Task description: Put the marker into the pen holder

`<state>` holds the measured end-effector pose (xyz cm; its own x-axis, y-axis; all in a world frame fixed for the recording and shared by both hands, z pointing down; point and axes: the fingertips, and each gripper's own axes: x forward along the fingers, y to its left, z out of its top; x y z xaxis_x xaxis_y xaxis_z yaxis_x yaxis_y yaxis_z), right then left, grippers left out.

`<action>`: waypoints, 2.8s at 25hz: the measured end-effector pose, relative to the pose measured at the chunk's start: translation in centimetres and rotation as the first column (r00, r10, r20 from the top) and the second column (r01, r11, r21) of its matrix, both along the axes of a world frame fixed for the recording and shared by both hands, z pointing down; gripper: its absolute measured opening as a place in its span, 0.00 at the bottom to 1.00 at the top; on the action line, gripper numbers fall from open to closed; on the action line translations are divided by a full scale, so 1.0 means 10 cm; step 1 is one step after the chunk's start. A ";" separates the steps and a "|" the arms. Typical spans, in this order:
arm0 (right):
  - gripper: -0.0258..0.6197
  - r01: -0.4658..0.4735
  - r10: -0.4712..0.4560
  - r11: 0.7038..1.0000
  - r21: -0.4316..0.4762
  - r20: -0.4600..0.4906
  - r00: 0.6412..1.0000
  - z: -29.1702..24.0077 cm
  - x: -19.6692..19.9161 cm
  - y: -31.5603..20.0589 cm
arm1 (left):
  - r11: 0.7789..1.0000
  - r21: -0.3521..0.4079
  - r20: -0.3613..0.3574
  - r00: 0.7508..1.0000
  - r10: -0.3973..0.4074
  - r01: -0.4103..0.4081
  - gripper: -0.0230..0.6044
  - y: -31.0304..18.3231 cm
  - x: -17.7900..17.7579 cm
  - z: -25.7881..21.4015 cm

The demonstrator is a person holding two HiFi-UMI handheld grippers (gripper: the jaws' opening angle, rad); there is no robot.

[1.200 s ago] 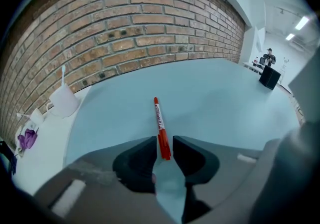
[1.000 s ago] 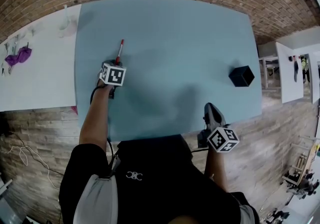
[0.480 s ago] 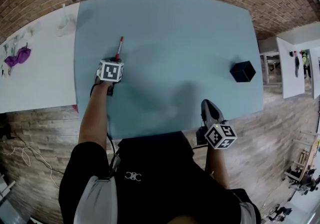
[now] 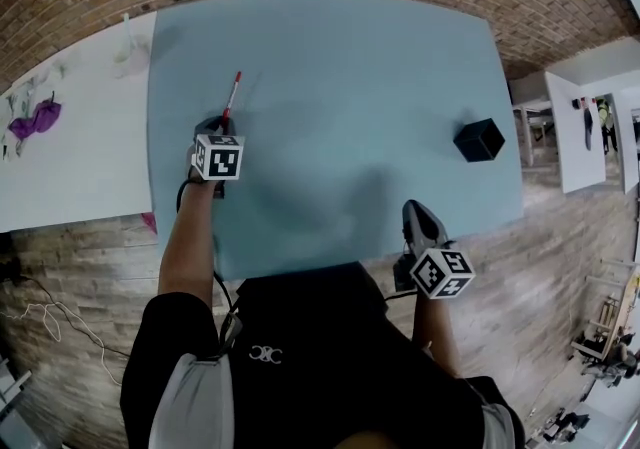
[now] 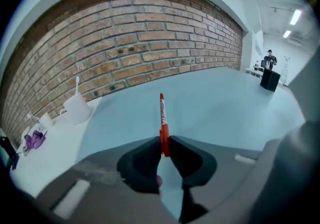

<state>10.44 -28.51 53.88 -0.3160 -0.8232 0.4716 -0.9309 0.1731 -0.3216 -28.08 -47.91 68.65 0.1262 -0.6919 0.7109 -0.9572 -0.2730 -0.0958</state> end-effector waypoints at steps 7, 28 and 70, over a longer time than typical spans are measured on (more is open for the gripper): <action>0.05 0.042 -0.042 0.998 0.037 -0.003 0.999 -0.08 -0.19 -0.13 | 0.982 0.186 -0.024 0.999 -0.038 0.041 0.14 0.08 -0.18 -0.64; 0.05 0.142 -0.134 0.984 0.111 -0.075 0.988 -0.36 -0.92 -0.52 | 0.966 0.257 -0.137 0.989 0.061 -0.024 0.14 0.98 -0.15 -1.22; 0.05 0.195 -0.203 0.963 0.184 0.029 0.979 -0.18 3.05 -0.58 | 0.949 0.272 0.075 0.987 0.143 -0.158 0.14 0.87 3.90 -1.39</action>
<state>40.96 -34.32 52.04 -0.5005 -0.8112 0.3024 -0.8562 0.4123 -0.3112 10.90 -39.25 54.74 0.2111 -0.8378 0.5035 -0.8984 -0.3692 -0.2377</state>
